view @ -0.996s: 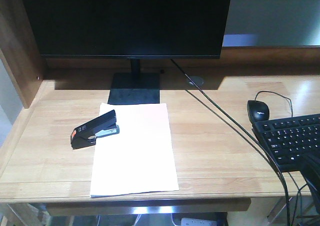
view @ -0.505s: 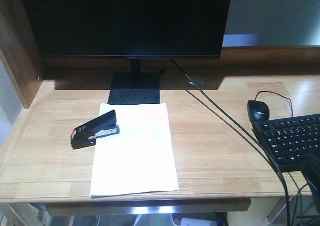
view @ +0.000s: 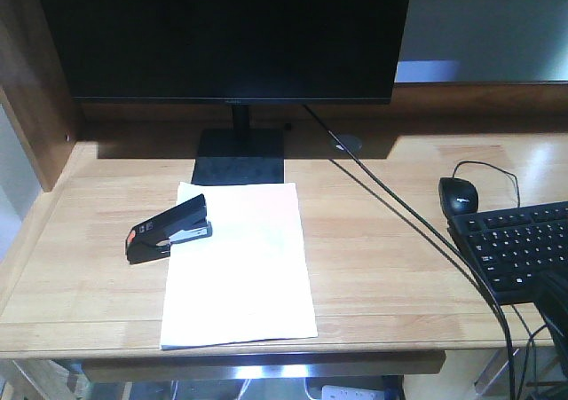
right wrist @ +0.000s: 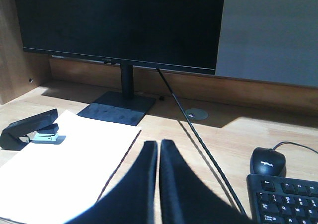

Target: Grab stapler and paper to desk for stapling

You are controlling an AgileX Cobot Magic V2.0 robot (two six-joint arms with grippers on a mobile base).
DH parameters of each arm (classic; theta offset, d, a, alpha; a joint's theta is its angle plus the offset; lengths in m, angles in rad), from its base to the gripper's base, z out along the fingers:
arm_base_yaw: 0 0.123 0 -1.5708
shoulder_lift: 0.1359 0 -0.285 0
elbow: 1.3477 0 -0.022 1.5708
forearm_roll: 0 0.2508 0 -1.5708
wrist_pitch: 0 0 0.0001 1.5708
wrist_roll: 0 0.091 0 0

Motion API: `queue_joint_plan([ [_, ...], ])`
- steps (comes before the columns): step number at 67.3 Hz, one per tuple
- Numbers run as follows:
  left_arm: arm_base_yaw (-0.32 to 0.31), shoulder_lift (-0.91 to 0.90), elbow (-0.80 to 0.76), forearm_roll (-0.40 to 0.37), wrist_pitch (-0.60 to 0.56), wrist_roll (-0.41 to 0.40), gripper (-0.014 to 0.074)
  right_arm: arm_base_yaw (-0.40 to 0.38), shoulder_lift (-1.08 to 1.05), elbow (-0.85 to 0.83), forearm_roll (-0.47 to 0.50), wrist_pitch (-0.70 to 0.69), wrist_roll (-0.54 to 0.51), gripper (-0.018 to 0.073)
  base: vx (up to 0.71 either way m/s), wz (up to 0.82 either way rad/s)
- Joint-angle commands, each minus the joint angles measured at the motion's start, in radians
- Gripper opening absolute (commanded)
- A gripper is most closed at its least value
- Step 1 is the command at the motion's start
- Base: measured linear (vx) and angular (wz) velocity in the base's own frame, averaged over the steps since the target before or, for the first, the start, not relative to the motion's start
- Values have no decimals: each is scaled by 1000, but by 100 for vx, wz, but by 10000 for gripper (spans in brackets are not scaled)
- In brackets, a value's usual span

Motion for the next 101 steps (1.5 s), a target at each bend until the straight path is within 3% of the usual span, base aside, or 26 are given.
queue_joint_plan([
  [1, -7, 14, 42, -1, -171, -4, -6, -4, 6, -29, -51, 23, -4, -9, 0, 0],
  [9, -7, -24, 99, -3, -180, -8, -6, -4, 6, -29, -51, 21, -4, -9, 0, 0],
  [14, -7, -86, 98, -2, -121, -10, -6, -4, 6, -29, -51, 21, -4, -9, 0, 0],
  [32, -7, -76, 98, -1, -87, -10, -6, -4, 8, -29, -51, 22, -4, -9, 0, 0],
  [42, -7, -76, 98, 0, -21, 32, -6, -4, 9, -29, -51, 22, -4, -9, 0, 0],
  [90, -7, -75, 97, 0, -16, 61, -6, -4, 9, -29, -51, 22, -4, -9, 0, 0],
  [101, -7, -75, 97, 0, -16, 61, -6, 55, 7, -29, -51, 22, -4, -9, 0, 0],
])
